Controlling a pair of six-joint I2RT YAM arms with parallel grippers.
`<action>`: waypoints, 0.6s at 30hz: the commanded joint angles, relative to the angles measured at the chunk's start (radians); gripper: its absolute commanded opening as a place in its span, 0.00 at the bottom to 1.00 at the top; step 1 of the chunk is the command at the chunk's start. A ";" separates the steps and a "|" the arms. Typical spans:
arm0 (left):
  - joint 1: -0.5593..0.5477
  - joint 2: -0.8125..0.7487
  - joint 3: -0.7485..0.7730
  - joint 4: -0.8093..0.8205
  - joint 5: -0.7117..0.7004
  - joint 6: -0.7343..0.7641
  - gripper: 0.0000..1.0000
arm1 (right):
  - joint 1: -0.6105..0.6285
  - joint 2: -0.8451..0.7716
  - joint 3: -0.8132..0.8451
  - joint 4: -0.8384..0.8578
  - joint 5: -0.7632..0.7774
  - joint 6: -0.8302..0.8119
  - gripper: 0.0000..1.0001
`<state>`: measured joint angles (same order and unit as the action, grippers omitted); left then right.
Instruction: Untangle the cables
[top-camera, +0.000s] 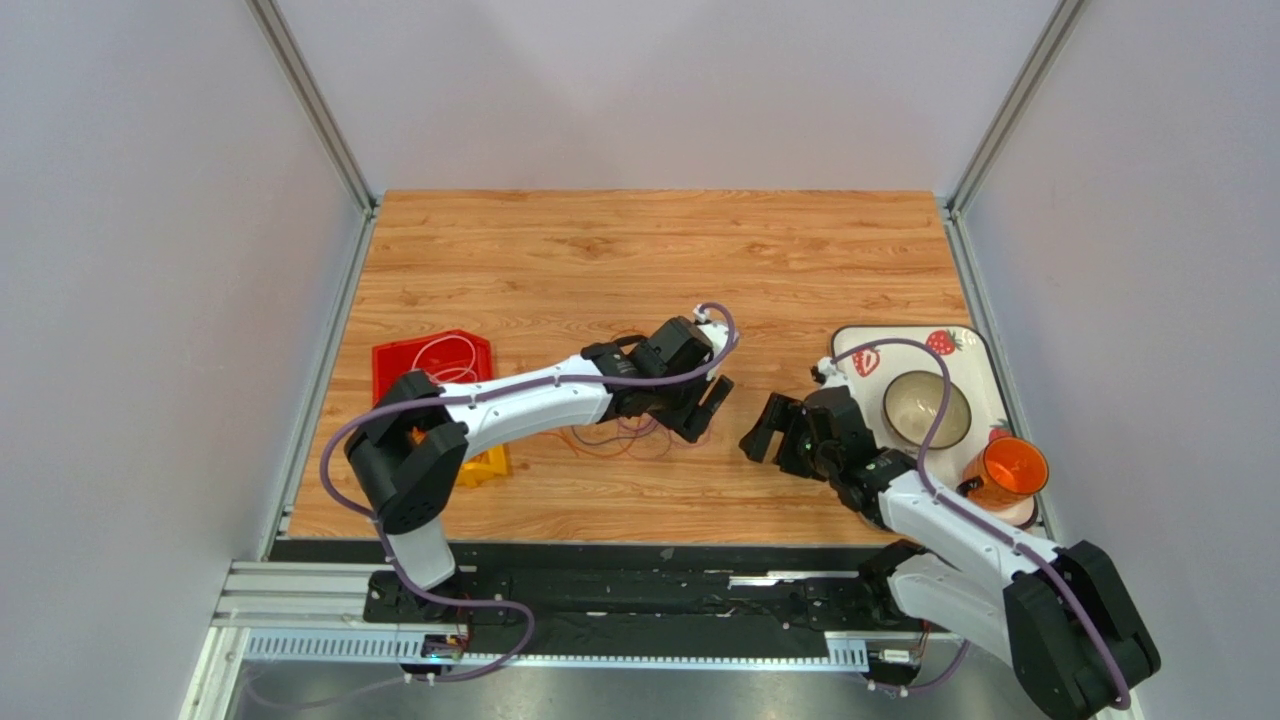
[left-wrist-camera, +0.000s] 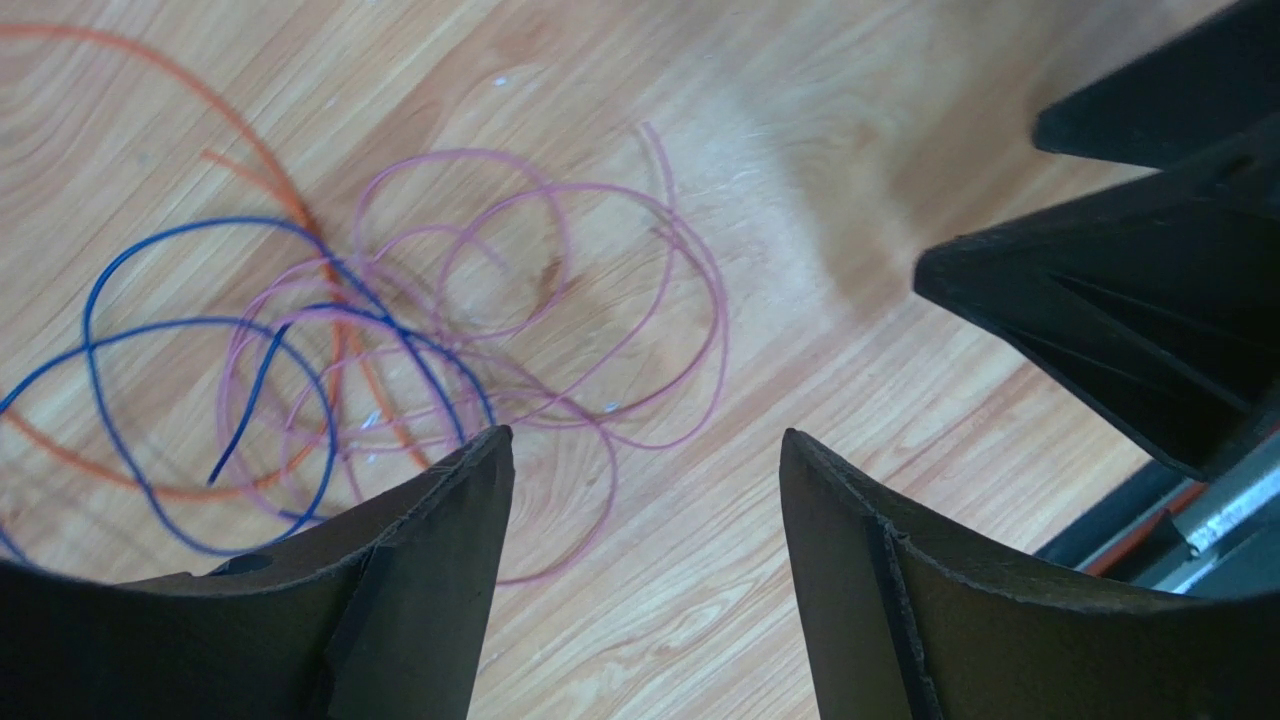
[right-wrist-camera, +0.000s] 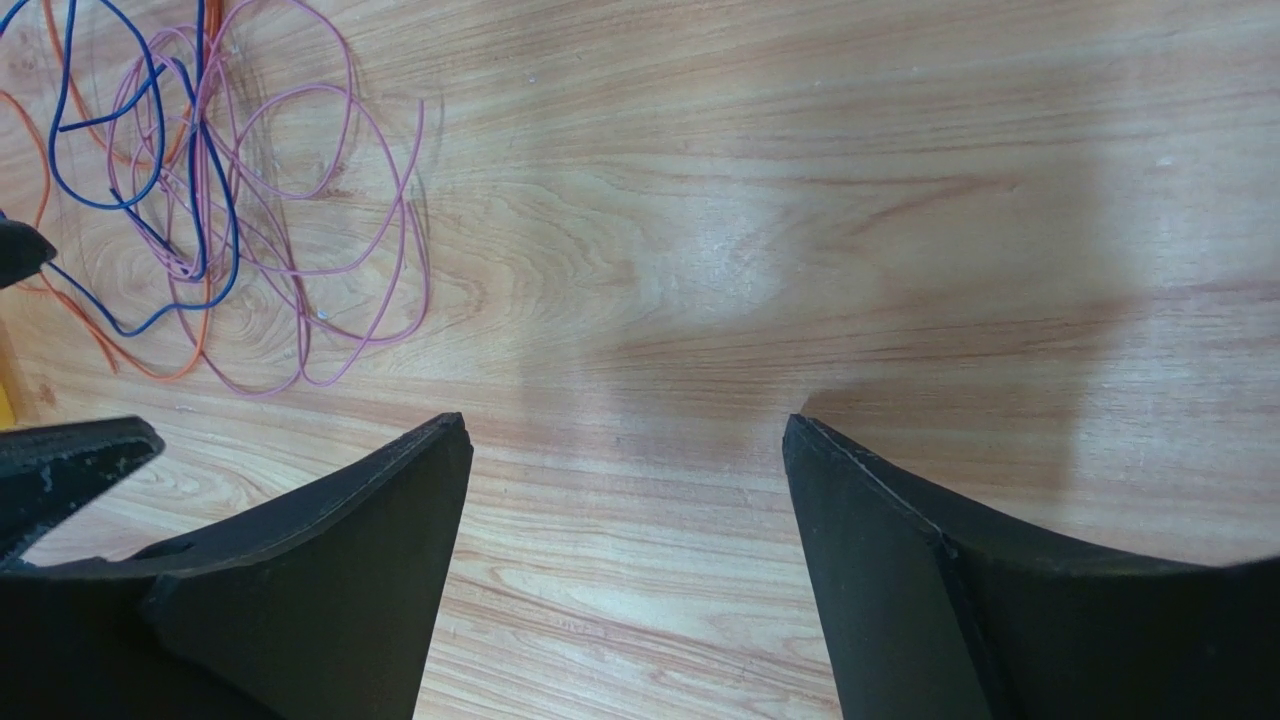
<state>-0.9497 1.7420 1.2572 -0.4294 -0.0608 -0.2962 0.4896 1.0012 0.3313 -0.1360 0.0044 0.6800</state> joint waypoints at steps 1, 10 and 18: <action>0.000 0.028 -0.004 0.098 0.128 0.130 0.74 | -0.005 -0.006 -0.002 0.044 0.023 0.032 0.84; 0.000 0.180 0.085 0.100 0.062 0.184 0.76 | -0.006 0.010 0.006 0.044 0.014 0.026 0.83; 0.000 0.269 0.139 0.110 -0.006 0.184 0.75 | -0.005 0.000 0.002 0.046 0.014 0.026 0.83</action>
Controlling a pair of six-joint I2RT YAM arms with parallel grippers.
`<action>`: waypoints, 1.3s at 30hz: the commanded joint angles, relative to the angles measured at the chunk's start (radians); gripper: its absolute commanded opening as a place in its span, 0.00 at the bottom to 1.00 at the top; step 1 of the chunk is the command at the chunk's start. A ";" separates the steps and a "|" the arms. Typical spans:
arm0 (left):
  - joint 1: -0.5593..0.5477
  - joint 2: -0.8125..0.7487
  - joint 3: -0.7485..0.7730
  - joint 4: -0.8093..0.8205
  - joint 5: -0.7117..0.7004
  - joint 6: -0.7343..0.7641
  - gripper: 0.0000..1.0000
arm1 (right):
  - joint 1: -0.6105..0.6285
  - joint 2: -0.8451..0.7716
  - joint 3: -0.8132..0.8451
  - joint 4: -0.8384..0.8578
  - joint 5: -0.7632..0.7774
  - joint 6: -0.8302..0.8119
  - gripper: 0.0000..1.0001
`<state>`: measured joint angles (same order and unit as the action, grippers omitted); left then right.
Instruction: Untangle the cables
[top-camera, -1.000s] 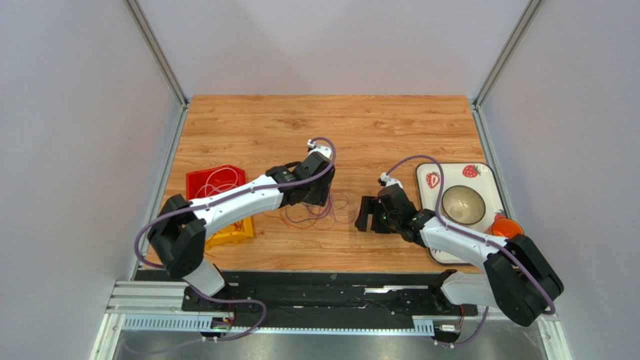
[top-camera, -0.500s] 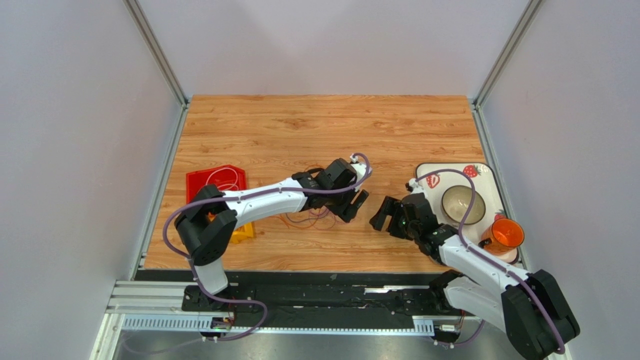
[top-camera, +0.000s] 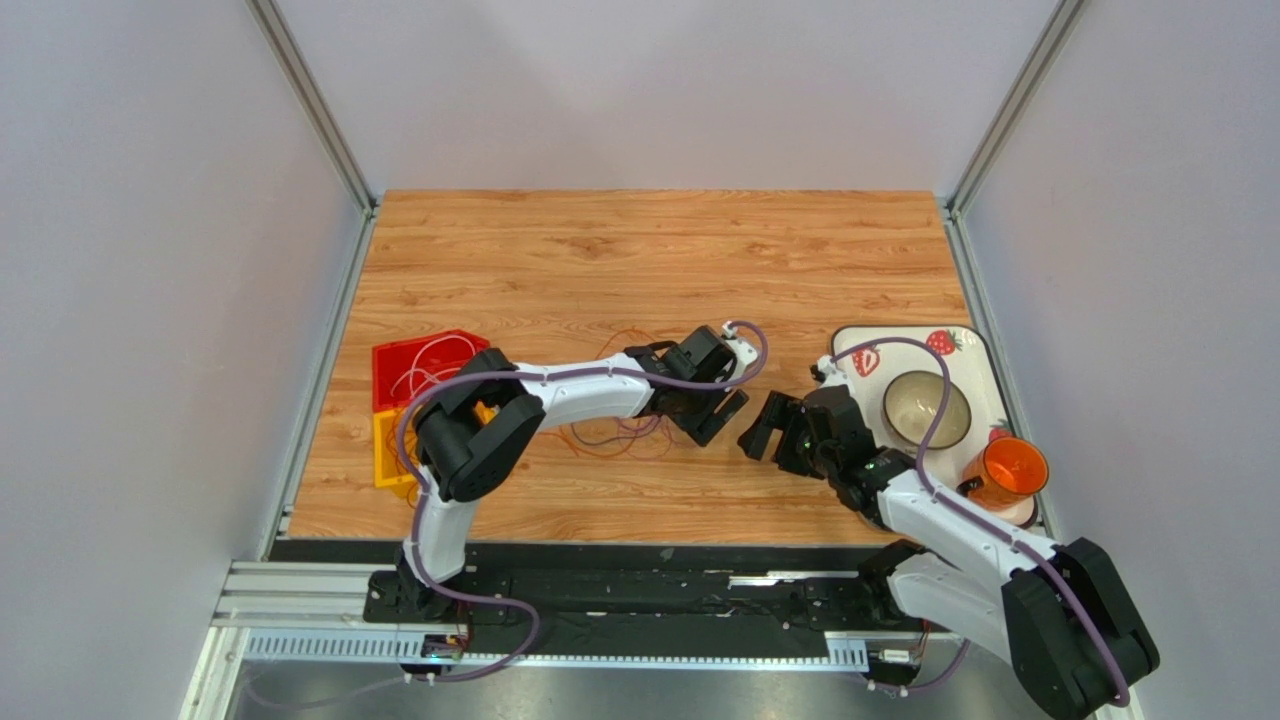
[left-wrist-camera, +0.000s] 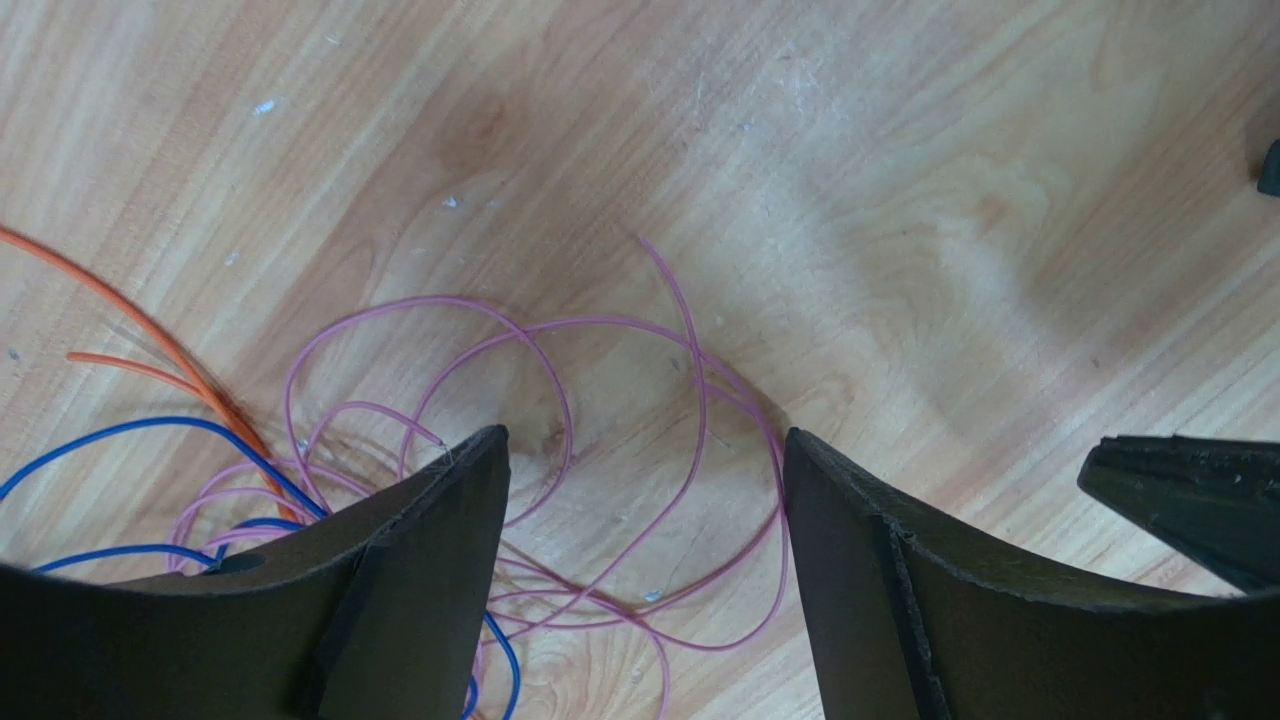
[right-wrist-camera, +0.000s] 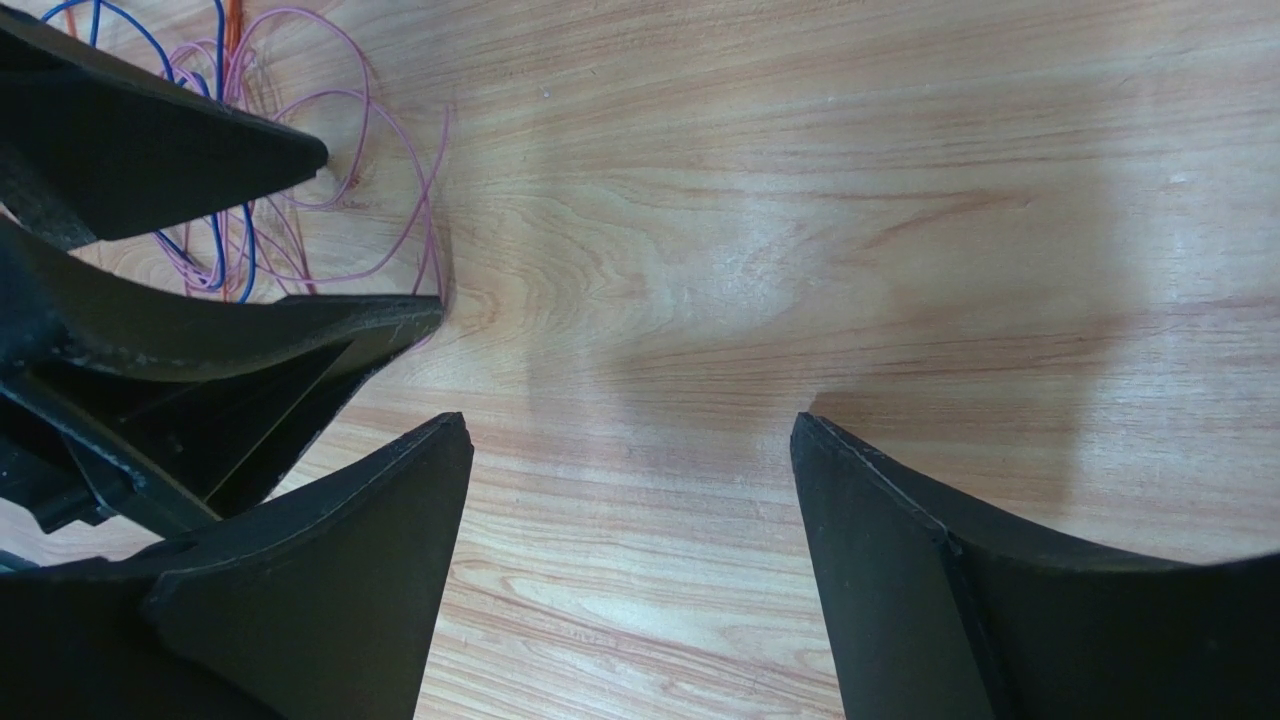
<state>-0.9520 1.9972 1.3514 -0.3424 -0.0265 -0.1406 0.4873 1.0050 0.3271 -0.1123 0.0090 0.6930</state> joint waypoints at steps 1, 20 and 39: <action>0.002 0.015 0.043 0.020 -0.046 0.030 0.75 | -0.004 0.000 0.007 0.022 0.008 0.011 0.83; 0.002 0.020 -0.035 -0.010 -0.092 -0.054 0.00 | -0.004 0.035 0.026 0.023 0.006 0.003 0.83; 0.025 -0.281 0.620 -0.489 -0.219 -0.042 0.00 | -0.004 0.018 0.020 0.020 0.006 0.005 0.82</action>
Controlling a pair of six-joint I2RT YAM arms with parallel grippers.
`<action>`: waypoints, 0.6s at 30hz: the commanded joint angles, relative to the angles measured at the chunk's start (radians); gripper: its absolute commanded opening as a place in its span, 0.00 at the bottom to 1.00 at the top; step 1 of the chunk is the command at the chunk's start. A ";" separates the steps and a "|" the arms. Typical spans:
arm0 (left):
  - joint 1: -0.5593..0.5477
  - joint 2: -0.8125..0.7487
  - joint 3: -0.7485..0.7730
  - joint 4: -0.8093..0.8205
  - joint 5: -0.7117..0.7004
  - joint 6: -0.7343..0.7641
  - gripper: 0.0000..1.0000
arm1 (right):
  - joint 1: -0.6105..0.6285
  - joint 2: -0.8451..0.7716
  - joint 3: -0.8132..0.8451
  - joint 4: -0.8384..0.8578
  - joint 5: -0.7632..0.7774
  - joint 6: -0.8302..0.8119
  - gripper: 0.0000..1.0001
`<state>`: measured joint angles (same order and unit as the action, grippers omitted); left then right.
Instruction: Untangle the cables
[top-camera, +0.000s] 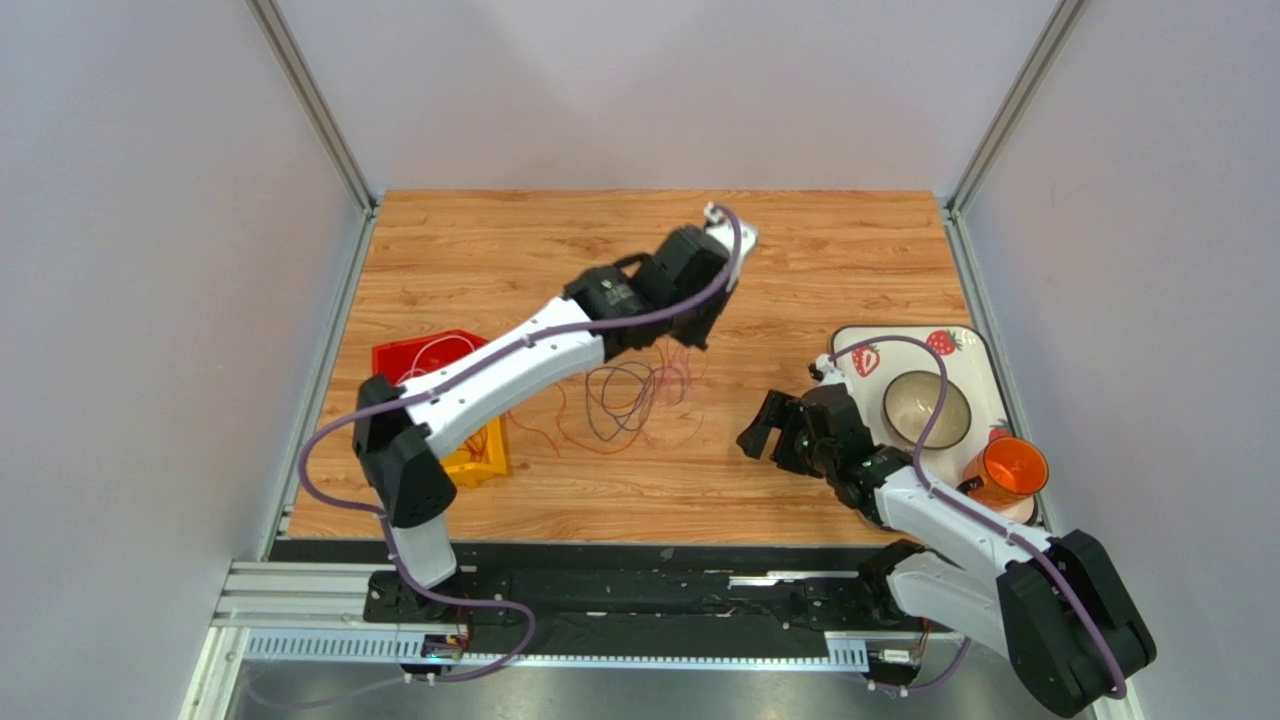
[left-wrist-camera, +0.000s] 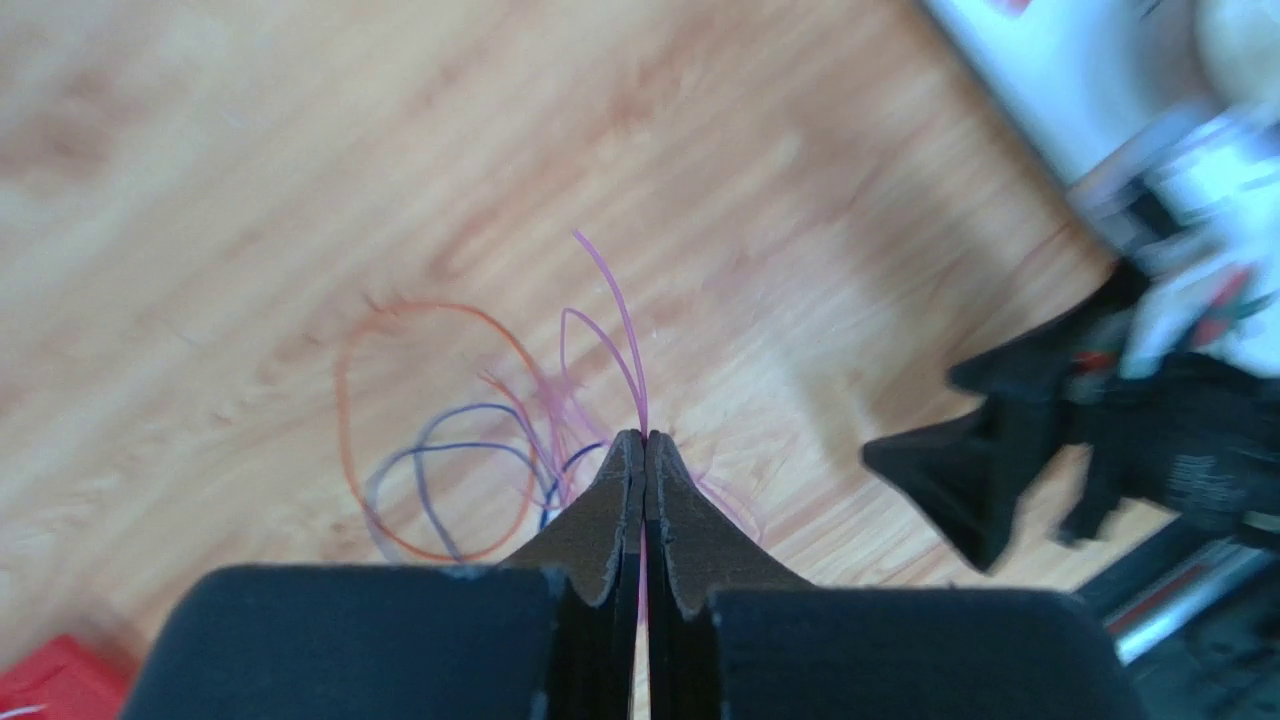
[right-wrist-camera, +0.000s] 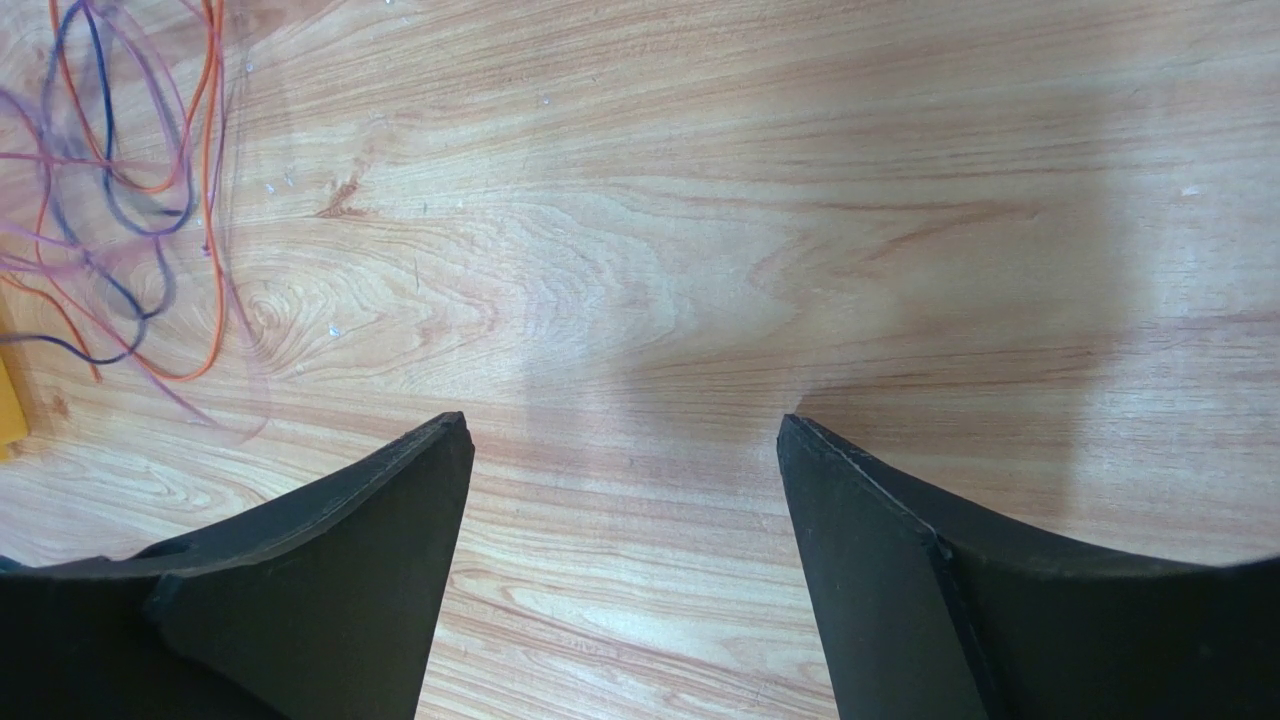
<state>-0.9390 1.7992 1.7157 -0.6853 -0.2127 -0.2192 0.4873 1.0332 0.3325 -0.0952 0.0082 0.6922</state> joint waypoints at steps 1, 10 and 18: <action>0.014 -0.078 0.306 -0.170 -0.036 0.041 0.00 | -0.004 -0.012 0.013 0.002 0.007 0.006 0.82; 0.014 -0.199 0.579 -0.208 -0.015 0.058 0.00 | -0.003 -0.047 -0.003 0.000 0.007 0.006 0.83; 0.016 -0.368 0.561 0.059 0.116 0.138 0.00 | -0.004 -0.053 -0.007 0.009 0.007 0.004 0.83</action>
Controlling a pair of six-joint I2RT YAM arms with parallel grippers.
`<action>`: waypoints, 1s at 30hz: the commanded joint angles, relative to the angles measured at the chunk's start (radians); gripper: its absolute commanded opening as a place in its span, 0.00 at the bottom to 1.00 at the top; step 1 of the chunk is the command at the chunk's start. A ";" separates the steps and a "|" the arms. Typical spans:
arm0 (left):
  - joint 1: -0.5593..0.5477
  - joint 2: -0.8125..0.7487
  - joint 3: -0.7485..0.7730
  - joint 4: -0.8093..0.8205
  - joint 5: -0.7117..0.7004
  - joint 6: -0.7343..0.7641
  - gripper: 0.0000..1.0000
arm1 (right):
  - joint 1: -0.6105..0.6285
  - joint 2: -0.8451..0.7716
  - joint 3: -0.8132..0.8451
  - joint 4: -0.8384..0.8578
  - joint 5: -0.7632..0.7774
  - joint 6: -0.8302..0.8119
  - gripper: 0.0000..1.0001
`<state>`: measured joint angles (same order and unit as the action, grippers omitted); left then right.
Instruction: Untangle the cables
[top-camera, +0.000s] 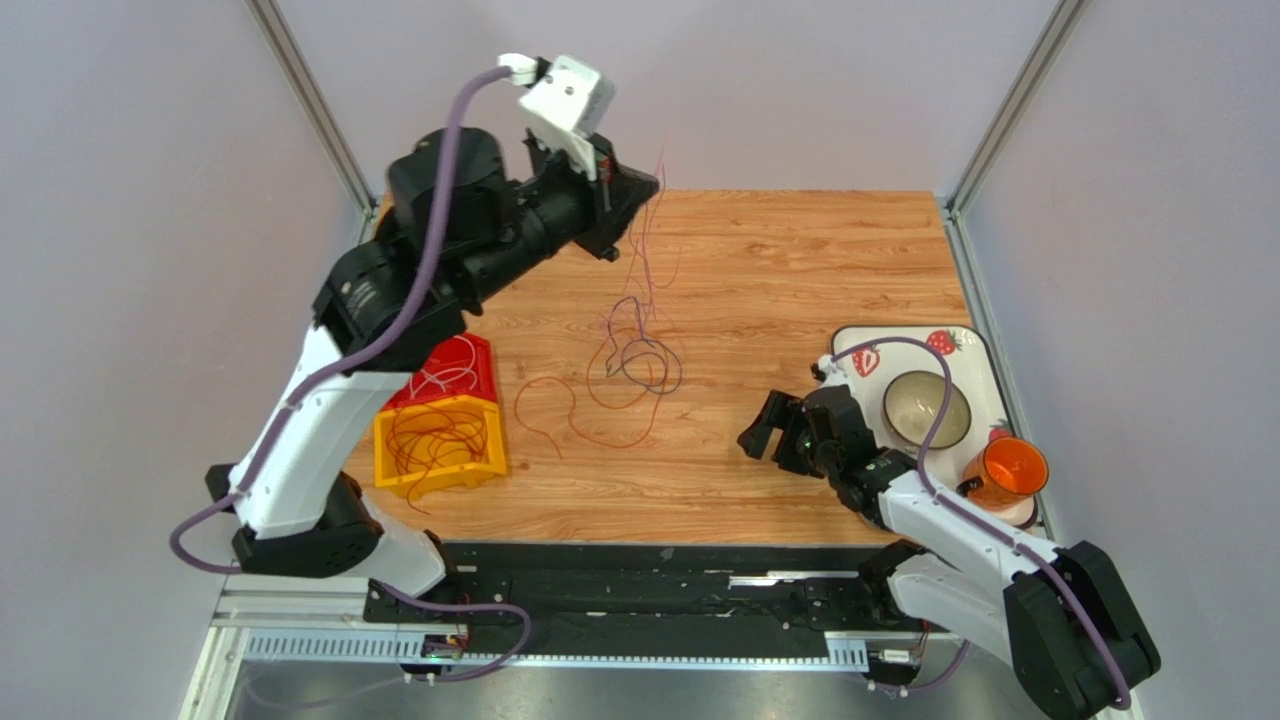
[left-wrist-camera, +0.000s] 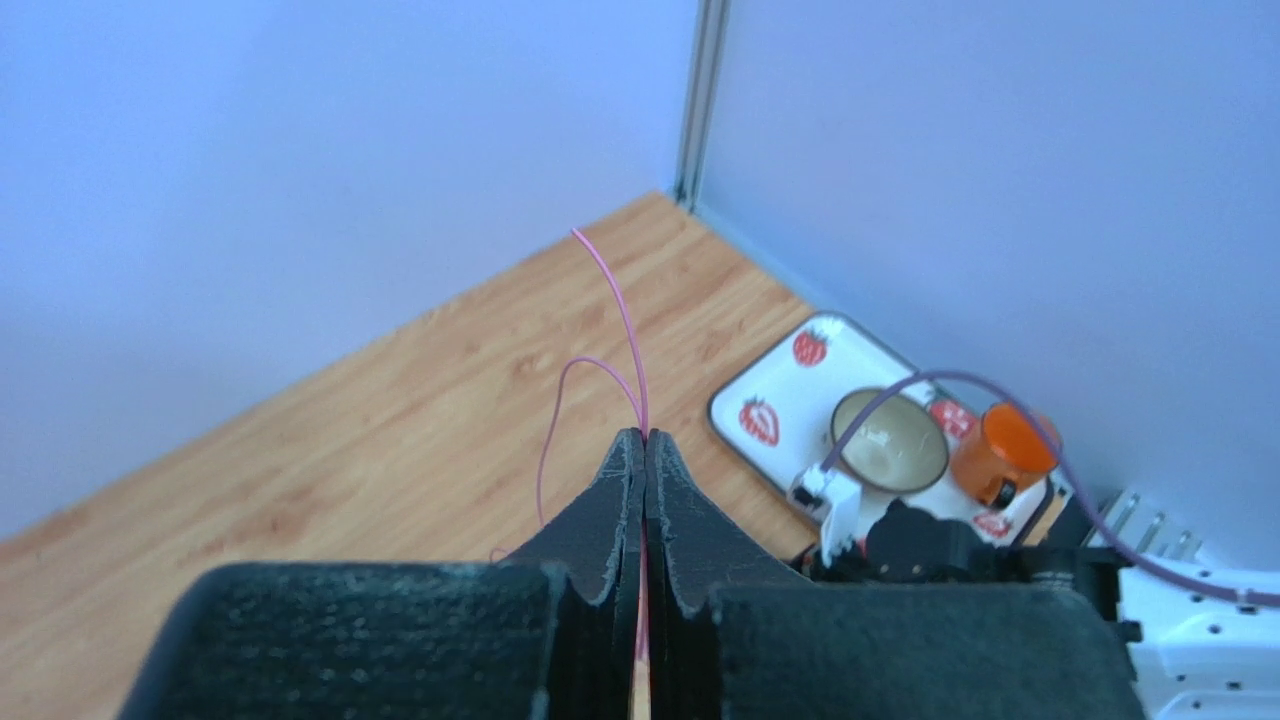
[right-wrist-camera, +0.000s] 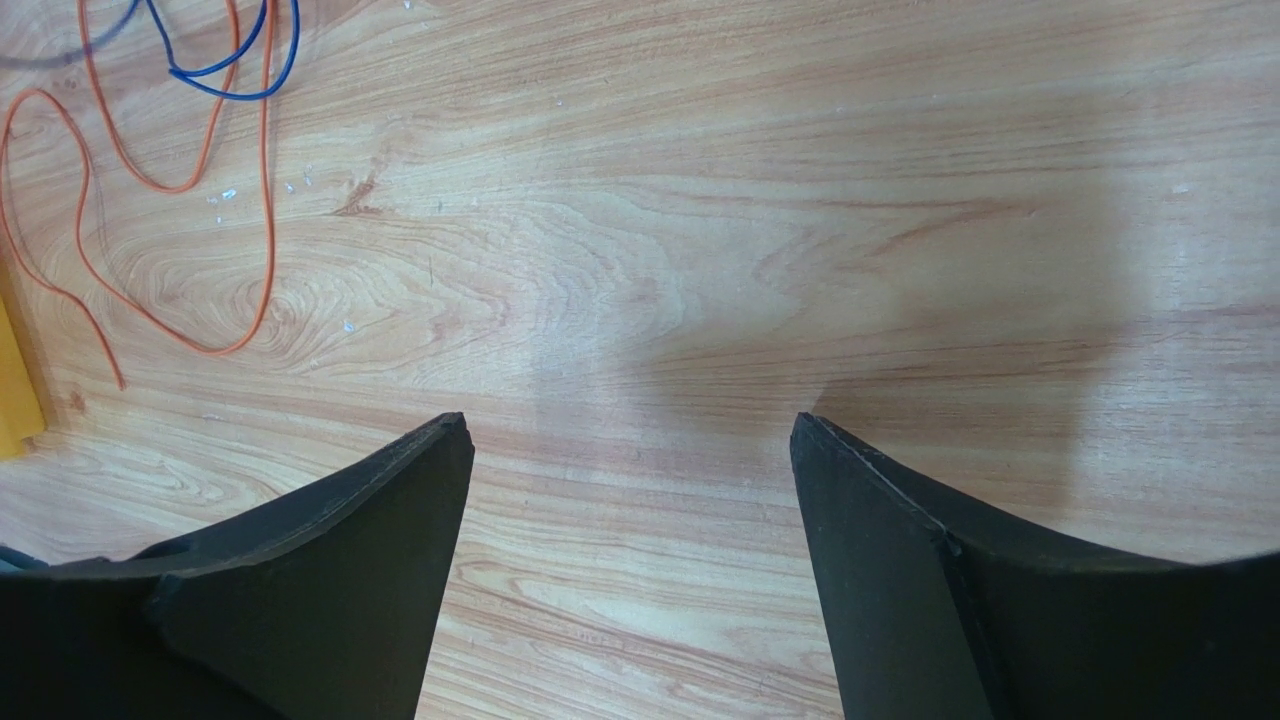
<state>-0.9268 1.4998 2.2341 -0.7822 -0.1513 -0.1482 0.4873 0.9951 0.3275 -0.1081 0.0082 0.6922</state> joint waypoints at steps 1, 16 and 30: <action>0.003 -0.088 0.035 0.179 0.061 0.074 0.00 | -0.004 -0.019 -0.001 0.024 0.007 0.001 0.83; 0.008 -0.142 -0.306 0.393 -0.002 0.039 0.00 | 0.108 -0.135 0.007 0.177 -0.211 -0.128 0.87; 0.072 -0.053 -0.222 0.290 -0.111 -0.040 0.00 | 0.417 0.100 0.206 0.406 0.117 -0.347 0.88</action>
<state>-0.8673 1.4246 1.9430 -0.4625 -0.1959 -0.1520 0.8265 1.0512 0.4442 0.2104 -0.0669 0.4484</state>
